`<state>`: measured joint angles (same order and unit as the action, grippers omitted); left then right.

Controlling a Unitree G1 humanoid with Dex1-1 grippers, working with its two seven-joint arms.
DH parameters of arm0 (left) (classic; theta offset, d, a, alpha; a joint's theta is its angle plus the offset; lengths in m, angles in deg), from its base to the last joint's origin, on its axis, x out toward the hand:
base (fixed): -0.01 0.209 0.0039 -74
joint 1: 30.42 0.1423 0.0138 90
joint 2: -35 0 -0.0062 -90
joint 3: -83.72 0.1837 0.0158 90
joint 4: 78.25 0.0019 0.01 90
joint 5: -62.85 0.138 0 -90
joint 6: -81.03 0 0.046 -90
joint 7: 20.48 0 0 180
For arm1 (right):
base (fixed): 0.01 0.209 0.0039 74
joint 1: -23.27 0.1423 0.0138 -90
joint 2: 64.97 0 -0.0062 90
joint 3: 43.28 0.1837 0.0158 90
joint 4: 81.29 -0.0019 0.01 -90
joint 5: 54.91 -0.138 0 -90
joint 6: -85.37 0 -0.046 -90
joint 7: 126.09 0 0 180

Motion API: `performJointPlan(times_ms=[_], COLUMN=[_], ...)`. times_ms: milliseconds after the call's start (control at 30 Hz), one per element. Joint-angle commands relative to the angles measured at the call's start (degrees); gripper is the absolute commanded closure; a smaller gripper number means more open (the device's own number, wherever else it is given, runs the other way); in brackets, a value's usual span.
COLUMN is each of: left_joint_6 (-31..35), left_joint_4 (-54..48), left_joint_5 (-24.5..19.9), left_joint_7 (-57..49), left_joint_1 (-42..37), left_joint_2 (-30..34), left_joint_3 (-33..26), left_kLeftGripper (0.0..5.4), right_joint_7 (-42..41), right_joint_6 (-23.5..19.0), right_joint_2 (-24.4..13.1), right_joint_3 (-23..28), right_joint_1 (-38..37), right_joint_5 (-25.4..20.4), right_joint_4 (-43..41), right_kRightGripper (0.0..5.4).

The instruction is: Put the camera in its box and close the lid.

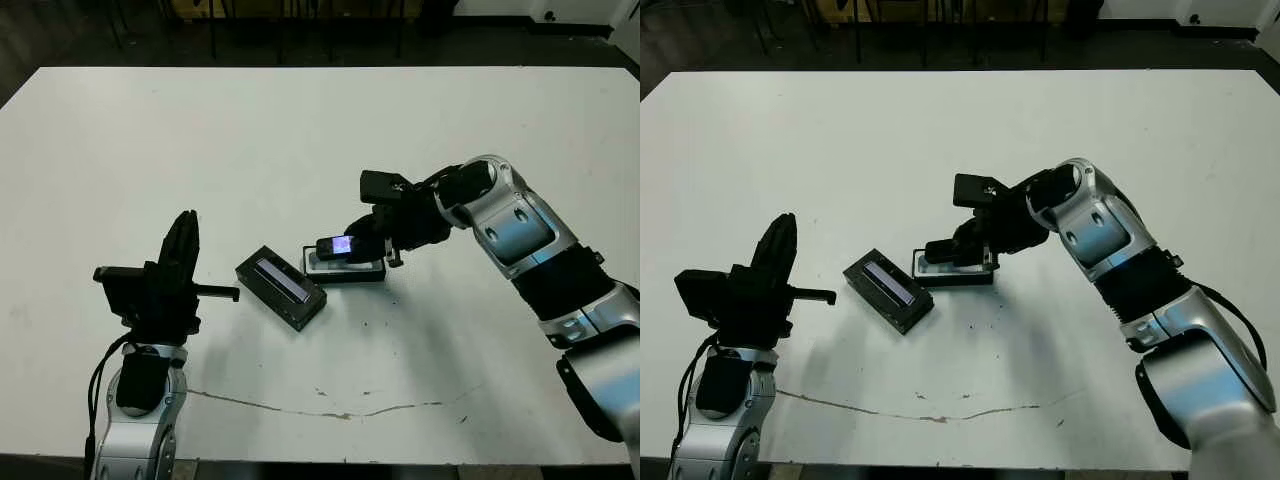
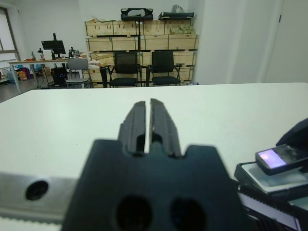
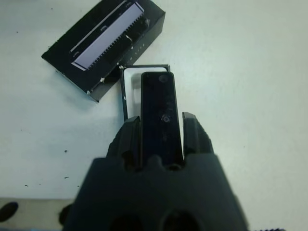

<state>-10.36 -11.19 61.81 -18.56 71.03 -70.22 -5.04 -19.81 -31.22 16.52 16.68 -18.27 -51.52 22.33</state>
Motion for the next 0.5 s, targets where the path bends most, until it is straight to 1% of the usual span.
performJointPlan(times_ms=[33,167,267,500], left_joint_6=[0.41,0.33,0.39,-0.04], left_joint_4=[0.78,0.74,0.63,0.66], left_joint_5=[0.25,0.05,-0.50,-0.33], left_joint_7=[-0.07,0.04,0.17,0.19], left_joint_1=[1.32,1.45,1.61,1.92], left_joint_2=[0.18,0.15,-0.03,0.06], left_joint_3=[-0.01,-0.06,-0.07,0.16], left_kLeftGripper=[5.40,5.40,5.40,5.40], right_joint_7=[-0.55,-0.31,0.05,0.05], right_joint_6=[0.01,0.73,0.12,0.84], right_joint_2=[-0.34,-0.40,-0.36,-0.45], right_joint_3=[0.36,-0.02,-0.49,-1.19], right_joint_1=[0.13,0.28,0.43,-0.17], right_joint_5=[-0.43,-0.13,0.52,1.89], right_joint_4=[-0.04,0.27,0.43,-0.02], right_kRightGripper=[4.50,4.50,4.50,4.50])
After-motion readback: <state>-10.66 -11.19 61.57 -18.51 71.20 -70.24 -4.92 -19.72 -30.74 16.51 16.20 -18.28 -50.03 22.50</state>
